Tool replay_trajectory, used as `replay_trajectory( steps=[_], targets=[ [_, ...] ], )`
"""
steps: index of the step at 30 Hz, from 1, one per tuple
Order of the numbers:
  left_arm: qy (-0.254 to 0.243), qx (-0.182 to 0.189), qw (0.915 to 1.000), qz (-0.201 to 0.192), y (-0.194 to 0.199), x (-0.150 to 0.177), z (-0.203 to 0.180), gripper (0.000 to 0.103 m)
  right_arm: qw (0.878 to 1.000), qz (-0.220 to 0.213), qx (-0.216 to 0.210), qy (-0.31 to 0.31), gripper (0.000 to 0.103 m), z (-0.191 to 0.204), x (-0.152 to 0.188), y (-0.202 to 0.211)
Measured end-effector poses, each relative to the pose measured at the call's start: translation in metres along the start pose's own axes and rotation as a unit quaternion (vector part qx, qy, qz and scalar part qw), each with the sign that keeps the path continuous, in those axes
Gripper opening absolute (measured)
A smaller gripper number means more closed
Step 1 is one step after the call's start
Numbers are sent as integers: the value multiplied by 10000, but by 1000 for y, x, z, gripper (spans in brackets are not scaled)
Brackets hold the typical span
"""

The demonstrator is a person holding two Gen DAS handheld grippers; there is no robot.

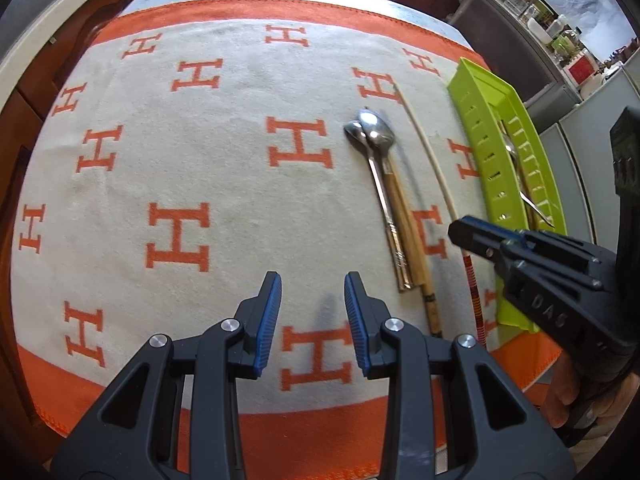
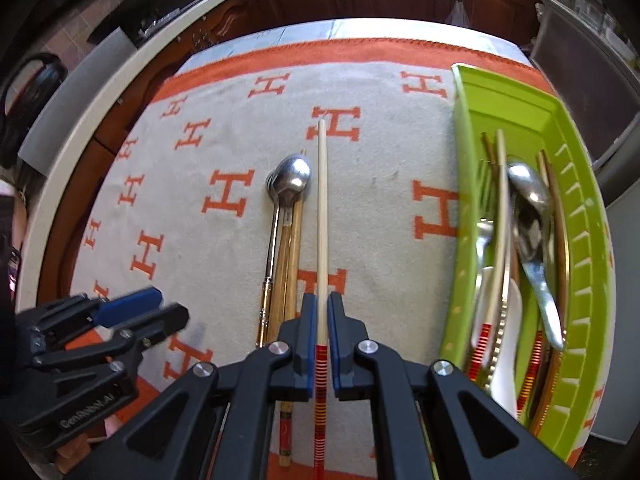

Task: Organize utensils
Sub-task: 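Carry the red-banded chopstick into the tray with the right tool and lower it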

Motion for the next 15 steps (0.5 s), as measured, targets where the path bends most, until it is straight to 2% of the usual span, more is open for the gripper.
replay_trajectory(
  steps=[10,15],
  targets=[
    [-174,521,9980,315,-10,17,-48,29,9937,-623,-328,-871,5,-59,-8,50],
    [-134,633,9972,381,-14,22,-62,29,9897,-782,-133,-1188,5,-99,-9,60]
  ],
)
Point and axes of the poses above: each gripper's, at about its wrist camera, not at the fingertips, and y roughly against the way its jaws point, z to its left, x to its underside, the point moved 9 cm from there along -y, roughly the way its jaws point, and after that the axes turned 10 degrees about x, right-handed, at the moved point
